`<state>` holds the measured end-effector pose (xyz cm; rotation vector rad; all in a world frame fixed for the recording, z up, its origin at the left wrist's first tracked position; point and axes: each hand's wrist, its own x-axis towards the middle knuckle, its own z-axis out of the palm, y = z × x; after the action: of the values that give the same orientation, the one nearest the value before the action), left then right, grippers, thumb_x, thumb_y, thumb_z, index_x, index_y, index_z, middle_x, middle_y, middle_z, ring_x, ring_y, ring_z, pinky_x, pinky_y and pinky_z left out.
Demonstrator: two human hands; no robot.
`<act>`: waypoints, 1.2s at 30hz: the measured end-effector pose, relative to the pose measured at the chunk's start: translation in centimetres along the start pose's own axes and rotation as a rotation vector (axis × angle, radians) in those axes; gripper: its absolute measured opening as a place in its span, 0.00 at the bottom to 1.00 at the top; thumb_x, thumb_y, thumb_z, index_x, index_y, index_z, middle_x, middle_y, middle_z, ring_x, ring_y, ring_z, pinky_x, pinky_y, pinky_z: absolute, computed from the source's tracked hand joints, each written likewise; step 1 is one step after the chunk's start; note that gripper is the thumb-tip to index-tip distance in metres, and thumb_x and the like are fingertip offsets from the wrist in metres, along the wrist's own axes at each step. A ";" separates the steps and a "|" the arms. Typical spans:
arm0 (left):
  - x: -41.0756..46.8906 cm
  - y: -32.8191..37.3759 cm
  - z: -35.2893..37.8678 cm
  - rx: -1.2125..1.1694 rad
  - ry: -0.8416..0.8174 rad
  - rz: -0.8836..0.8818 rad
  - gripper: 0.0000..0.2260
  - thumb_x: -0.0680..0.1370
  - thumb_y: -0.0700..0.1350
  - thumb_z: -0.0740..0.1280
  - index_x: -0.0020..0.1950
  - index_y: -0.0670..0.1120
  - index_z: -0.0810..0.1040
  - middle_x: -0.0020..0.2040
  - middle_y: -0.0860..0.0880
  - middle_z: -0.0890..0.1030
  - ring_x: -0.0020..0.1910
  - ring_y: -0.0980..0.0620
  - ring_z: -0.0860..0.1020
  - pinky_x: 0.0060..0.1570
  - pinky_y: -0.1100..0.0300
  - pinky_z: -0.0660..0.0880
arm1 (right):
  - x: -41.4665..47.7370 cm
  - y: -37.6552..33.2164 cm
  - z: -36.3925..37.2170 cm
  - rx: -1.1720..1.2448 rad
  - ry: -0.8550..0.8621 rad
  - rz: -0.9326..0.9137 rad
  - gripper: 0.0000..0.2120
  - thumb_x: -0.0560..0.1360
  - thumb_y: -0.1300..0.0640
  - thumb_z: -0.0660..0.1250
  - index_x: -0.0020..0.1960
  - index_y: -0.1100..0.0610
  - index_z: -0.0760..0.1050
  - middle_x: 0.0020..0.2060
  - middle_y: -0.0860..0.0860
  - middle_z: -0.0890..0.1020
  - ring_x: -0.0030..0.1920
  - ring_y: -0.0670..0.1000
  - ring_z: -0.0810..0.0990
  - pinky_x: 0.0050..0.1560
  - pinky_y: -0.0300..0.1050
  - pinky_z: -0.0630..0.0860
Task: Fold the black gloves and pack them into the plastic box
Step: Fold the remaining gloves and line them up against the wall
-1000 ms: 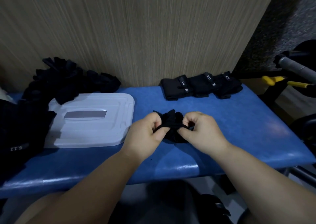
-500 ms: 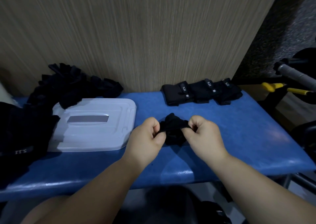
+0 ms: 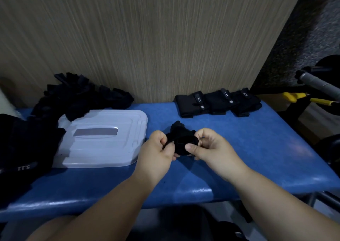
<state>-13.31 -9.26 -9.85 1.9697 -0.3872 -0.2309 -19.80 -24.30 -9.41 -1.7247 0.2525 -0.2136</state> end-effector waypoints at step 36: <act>0.5 0.7 -0.2 -0.835 -0.052 -0.204 0.21 0.77 0.34 0.66 0.63 0.56 0.71 0.44 0.49 0.85 0.45 0.51 0.84 0.44 0.56 0.79 | -0.2 -1.0 -0.3 0.282 0.009 0.073 0.20 0.77 0.70 0.62 0.61 0.48 0.69 0.41 0.56 0.82 0.41 0.53 0.81 0.43 0.44 0.79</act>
<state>-12.86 -9.52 -9.13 1.1758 -0.0859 -0.4863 -20.07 -24.41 -8.40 -1.4332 0.2775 -0.1936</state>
